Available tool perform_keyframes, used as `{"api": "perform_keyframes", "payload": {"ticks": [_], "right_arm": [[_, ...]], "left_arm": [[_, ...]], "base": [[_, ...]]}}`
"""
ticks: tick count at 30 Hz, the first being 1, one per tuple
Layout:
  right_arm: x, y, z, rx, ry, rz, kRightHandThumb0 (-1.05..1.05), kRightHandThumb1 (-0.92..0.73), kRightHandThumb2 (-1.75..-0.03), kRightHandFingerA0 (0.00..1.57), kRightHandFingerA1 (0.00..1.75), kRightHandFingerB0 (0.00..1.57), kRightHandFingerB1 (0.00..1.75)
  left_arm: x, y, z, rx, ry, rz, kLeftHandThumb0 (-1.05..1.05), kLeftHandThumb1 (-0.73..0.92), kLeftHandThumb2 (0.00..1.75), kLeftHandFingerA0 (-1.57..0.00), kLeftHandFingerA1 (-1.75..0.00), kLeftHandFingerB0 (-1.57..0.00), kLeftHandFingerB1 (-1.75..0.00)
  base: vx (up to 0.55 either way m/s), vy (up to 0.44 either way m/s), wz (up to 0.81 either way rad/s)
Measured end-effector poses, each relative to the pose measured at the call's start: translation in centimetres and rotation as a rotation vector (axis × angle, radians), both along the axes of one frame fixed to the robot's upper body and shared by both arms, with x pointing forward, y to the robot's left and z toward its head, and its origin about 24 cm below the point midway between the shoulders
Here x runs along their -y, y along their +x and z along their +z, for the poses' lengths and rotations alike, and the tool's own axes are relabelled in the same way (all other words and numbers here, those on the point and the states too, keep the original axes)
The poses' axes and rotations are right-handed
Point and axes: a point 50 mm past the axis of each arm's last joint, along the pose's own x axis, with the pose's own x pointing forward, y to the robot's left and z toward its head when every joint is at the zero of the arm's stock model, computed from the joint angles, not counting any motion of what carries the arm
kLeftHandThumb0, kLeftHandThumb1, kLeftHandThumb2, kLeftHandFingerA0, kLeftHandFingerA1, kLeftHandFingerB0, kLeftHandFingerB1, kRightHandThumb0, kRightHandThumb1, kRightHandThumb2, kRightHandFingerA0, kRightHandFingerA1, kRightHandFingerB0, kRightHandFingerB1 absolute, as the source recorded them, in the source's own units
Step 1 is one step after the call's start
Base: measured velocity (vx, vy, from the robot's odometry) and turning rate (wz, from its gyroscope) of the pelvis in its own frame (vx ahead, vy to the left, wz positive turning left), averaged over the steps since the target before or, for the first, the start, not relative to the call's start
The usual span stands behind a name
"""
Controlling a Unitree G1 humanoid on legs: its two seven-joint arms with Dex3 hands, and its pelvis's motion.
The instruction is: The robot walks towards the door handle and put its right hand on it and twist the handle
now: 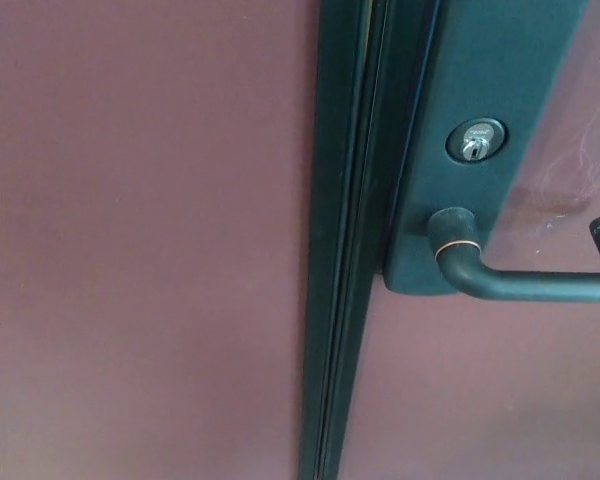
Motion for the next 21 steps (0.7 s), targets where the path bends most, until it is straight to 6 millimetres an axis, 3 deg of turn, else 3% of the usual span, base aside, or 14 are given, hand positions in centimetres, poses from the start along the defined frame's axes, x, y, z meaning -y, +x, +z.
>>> {"api": "perform_keyframes", "payload": {"ticks": [19,21], "right_arm": [[-0.22,-0.16,-0.05,0.006,0.011,-0.016,-0.32,-0.62,-0.59,0.68,0.53,0.54,0.41],[0.16,0.19,0.13,0.042,0.034,-0.081,-0.32,-0.62,-0.59,0.67,0.54,0.53,0.40]], "left_arm": [[0.01,-0.88,-0.19,-0.019,-0.001,-0.003,-0.27,0.58,0.58,-0.64,-0.46,-0.46,-0.38],[-0.11,-0.87,-0.12,-0.014,0.000,0.003,-0.27,0.58,0.58,-0.64,-0.46,-0.46,-0.38]], "base": [[0.00,0.000,0.00],[0.00,0.000,0.00]]}}
